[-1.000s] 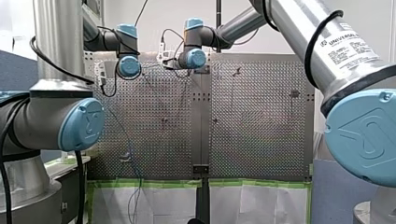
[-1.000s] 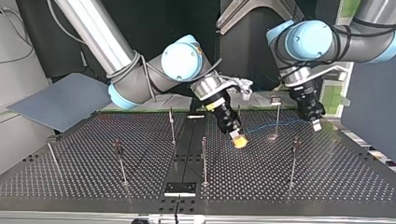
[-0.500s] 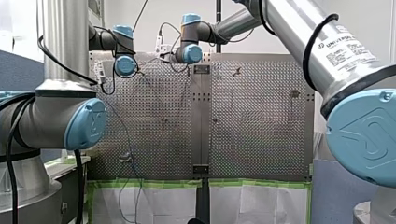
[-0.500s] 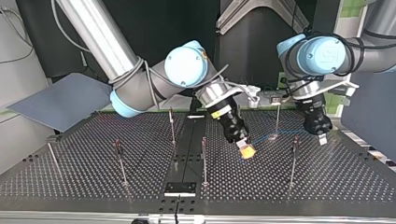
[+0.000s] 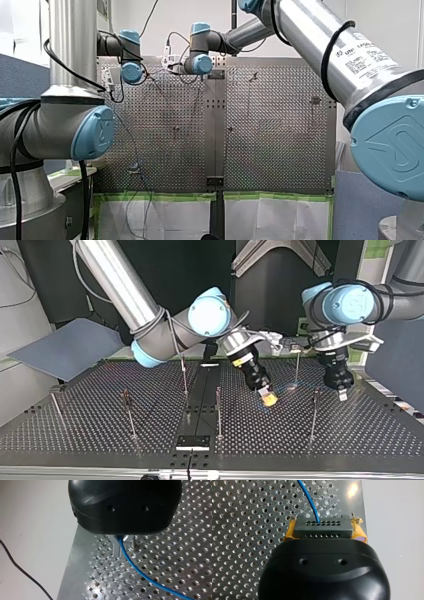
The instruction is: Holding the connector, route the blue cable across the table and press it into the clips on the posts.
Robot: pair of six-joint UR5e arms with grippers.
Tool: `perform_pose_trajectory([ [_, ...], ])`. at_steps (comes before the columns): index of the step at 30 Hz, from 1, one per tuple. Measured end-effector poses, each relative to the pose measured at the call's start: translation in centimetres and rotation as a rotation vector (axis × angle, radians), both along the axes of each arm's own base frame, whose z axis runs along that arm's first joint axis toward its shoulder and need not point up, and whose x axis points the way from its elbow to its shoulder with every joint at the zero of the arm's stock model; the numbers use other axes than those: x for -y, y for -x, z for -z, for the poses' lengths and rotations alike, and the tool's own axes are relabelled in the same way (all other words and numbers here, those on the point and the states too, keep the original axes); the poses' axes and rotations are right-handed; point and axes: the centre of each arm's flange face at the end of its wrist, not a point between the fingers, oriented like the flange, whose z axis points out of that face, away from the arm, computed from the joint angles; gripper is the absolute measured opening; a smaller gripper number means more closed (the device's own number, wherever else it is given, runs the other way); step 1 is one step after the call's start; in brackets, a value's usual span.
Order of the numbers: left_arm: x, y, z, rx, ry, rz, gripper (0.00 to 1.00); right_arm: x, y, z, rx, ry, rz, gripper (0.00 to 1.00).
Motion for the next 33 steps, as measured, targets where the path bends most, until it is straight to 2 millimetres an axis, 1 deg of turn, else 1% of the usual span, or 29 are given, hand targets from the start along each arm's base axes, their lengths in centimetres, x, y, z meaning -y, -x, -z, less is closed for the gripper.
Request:
perform_pose_trajectory([
  [5,-0.6,-0.9,0.9,-0.007,-0.001,0.008,0.00,0.5,0.1,-0.1,0.006,-0.002,0.003,0.00],
  [11,-1.4,-2.6,2.2,0.004,0.013,0.026,0.00,1.1,0.3,0.0,0.009,-0.005,0.010,0.00],
  [14,-2.1,-3.3,1.9,0.035,0.023,0.036,0.00,1.5,0.5,0.1,0.010,-0.006,0.015,0.00],
  [18,-3.7,-4.1,1.2,0.079,0.020,0.042,0.00,2.0,0.7,0.2,0.009,-0.008,0.022,0.00],
  [22,-4.9,-5.0,1.3,0.102,0.027,0.059,0.00,2.6,1.0,0.3,0.009,-0.009,0.023,0.00],
  [27,-5.1,-6.5,2.1,0.099,0.024,0.098,0.00,3.4,1.4,0.3,0.009,-0.010,0.030,0.00],
  [33,-4.6,-8.6,2.3,0.130,0.035,0.159,0.00,4.0,1.7,0.4,0.012,-0.009,0.038,0.00],
])
